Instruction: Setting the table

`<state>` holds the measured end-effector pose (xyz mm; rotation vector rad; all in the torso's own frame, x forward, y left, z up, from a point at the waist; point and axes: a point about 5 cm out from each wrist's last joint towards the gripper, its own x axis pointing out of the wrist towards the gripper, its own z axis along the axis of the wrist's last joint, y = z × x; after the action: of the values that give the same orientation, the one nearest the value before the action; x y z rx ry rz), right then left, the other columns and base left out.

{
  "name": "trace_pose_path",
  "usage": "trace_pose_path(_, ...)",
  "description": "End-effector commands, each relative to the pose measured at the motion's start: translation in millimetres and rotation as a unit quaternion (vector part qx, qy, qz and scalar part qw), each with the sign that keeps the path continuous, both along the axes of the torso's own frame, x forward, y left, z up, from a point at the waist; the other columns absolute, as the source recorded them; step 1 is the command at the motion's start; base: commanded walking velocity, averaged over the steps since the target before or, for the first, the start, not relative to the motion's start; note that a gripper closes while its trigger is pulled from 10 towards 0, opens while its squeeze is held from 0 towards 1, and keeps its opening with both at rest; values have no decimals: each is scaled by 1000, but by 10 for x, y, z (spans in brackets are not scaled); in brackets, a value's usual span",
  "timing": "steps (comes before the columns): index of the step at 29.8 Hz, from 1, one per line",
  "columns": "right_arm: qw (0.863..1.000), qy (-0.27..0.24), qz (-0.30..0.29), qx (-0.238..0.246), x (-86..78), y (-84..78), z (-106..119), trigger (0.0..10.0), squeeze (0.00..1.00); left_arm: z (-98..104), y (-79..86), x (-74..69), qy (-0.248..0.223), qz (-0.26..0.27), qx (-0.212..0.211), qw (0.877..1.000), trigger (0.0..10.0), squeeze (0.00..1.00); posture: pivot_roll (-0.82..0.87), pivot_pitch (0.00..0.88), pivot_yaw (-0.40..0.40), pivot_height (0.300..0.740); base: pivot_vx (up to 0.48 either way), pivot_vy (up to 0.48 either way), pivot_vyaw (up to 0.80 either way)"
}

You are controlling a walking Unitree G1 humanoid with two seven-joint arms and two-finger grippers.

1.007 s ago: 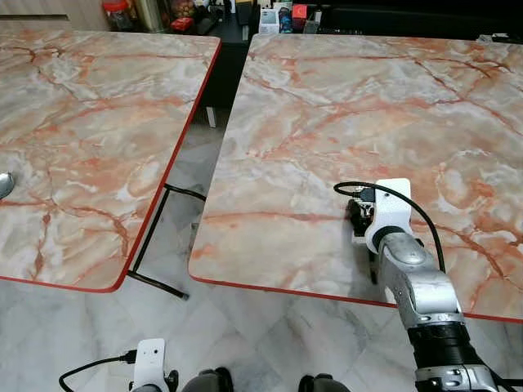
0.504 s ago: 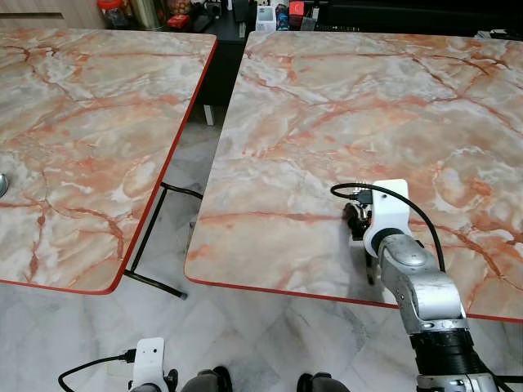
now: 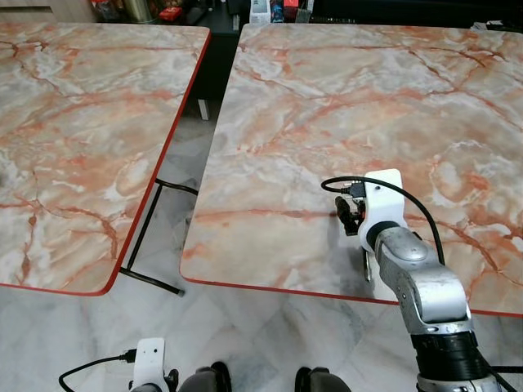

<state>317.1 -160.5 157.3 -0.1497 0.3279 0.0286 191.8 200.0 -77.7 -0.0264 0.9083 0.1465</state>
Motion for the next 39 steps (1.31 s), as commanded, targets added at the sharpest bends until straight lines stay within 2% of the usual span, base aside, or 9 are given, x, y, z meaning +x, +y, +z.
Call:
trace_pose_path(1,1000,2,-6,-1,-48,-17,4,10000,0,-63,11,-122,25,8,-3,1000,10000,0,-71,255,8,711,0,0,0)
trace_pose_path(14,1000,26,-17,3,-156,-23,-55,10000,0,-66,18,-124,31,7,-3,999,10000,0,-73,259,8,711,0,0,0)
trace_pose_path(27,999,35,-15,4,-154,-39,-109,10000,0,-69,22,-131,33,9,-3,999,10000,0,-68,255,0,711,0,0,0)
trace_pose_path(34,999,42,-15,0,-174,-75,-151,10000,0,-90,6,-175,36,9,-5,999,10000,0,-65,224,-8,711,0,0,0)
trace_pose_path(39,999,46,-15,-6,-161,-107,-157,10000,0,-97,-20,-183,36,11,-9,999,10000,0,-75,239,-15,711,0,0,0)
